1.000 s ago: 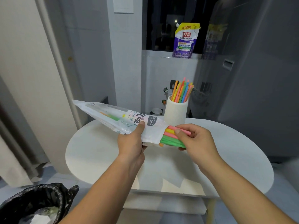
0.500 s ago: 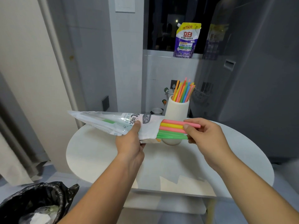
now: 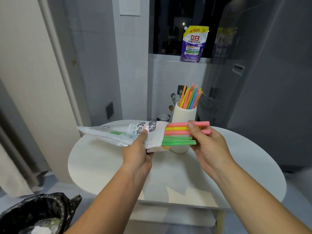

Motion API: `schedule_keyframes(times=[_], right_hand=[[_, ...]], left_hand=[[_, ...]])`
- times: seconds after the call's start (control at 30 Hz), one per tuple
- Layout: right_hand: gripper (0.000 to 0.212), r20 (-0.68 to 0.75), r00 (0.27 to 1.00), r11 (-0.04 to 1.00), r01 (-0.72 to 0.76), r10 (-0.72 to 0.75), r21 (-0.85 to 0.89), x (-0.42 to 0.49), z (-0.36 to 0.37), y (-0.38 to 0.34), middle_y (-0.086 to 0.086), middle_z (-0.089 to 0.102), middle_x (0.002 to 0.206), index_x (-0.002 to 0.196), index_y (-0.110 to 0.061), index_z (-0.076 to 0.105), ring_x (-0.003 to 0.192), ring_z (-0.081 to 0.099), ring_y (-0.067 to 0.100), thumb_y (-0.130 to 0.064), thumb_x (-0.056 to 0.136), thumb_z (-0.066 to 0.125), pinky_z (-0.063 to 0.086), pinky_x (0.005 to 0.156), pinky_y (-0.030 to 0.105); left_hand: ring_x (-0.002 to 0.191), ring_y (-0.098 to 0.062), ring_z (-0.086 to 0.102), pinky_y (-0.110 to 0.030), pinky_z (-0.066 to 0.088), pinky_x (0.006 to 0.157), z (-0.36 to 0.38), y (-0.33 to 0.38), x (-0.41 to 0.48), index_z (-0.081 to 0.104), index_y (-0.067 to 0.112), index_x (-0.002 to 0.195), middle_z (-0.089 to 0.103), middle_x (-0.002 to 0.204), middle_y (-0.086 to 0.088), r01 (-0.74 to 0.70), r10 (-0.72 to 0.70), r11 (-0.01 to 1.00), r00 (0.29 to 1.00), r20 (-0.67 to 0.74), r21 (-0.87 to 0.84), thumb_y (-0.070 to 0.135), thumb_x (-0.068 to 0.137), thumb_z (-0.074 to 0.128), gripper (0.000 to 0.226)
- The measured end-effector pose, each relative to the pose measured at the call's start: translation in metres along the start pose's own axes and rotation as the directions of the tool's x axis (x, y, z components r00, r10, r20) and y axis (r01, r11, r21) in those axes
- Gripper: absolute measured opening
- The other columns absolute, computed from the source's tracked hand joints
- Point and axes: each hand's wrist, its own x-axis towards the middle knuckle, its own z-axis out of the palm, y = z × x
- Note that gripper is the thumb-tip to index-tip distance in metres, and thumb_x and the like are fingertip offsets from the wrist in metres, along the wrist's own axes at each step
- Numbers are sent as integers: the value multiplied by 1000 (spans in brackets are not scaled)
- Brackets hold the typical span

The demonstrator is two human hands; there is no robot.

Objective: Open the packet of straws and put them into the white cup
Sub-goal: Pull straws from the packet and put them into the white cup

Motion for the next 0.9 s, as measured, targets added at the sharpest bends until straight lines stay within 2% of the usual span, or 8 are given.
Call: schedule_keyframes(times=[0.07, 0.13, 0.2, 0.27, 0.43, 0.57, 0.73, 0.9], right_hand=[[13, -31, 999, 997, 34, -36, -71, 1, -1, 0, 8, 77, 90, 96, -6, 73, 87, 72, 20, -16, 89, 70, 59, 84, 35], [16, -79, 990, 979, 102, -118, -177, 2, -4, -2, 8, 71, 78, 88, -5, 72, 78, 67, 20, -21, 90, 71, 57, 83, 38], [20, -114, 974, 958, 165, -195, -234, 3, -7, -6, 2, 63, 65, 84, -5, 69, 66, 58, 16, -23, 90, 71, 53, 75, 35], [20, -127, 964, 948, 195, -232, -251, 4, -11, -11, -3, 61, 60, 84, -4, 70, 62, 56, 13, -23, 91, 71, 51, 71, 32], [18, -151, 950, 932, 222, -273, -286, 5, -19, -22, -4, 65, 62, 83, -10, 71, 62, 60, 13, -25, 92, 70, 53, 70, 31], [19, -145, 934, 895, 255, -326, -366, 5, -25, -29, -4, 67, 59, 82, -10, 72, 61, 64, 14, -26, 92, 70, 55, 69, 32], [18, -163, 924, 897, 276, -347, -345, 5, -31, -43, -1, 67, 60, 83, -8, 72, 59, 63, 14, -23, 92, 70, 55, 67, 30], [18, -171, 895, 880, 341, -411, -330, 3, -36, -64, -5, 66, 54, 77, -11, 68, 53, 60, 11, -20, 93, 70, 55, 64, 25]], left_hand=[[84, -17, 74, -27, 62, 50, 0, 0, 0, 60, 4, 139, 74, 128, -11, 10, -10, 1000, 1000, -2, -10, 2, 96, 69, 43], [82, -17, 73, -24, 58, 46, 0, 1, 0, 60, 4, 139, 74, 127, -12, 15, -15, 1000, 1000, -4, -25, 2, 96, 68, 43], [80, -16, 74, -27, 63, 52, 0, 3, 2, 61, 4, 138, 76, 122, -10, 12, -13, 999, 1000, -8, -43, 2, 97, 68, 42], [79, -16, 74, -28, 63, 59, 0, 6, 3, 61, 5, 138, 76, 117, -8, 4, -5, 998, 1000, -12, -65, 3, 97, 68, 42], [84, -17, 74, -24, 60, 50, 0, 9, 7, 60, 4, 139, 74, 127, -10, -24, 21, 996, 999, -38, -89, 3, 97, 68, 43], [84, -17, 74, -25, 61, 51, -1, 11, 6, 61, 3, 137, 75, 121, -9, -19, 15, 995, 999, -41, -94, 2, 97, 68, 41], [79, -15, 74, -23, 61, 51, -2, 13, 8, 61, 5, 137, 76, 113, -6, -30, 25, 995, 998, -49, -99, 3, 97, 68, 41], [86, -16, 74, -23, 58, 48, -5, 17, 15, 59, 6, 140, 74, 126, -8, -57, 47, 989, 996, -78, -135, 2, 97, 67, 44]])
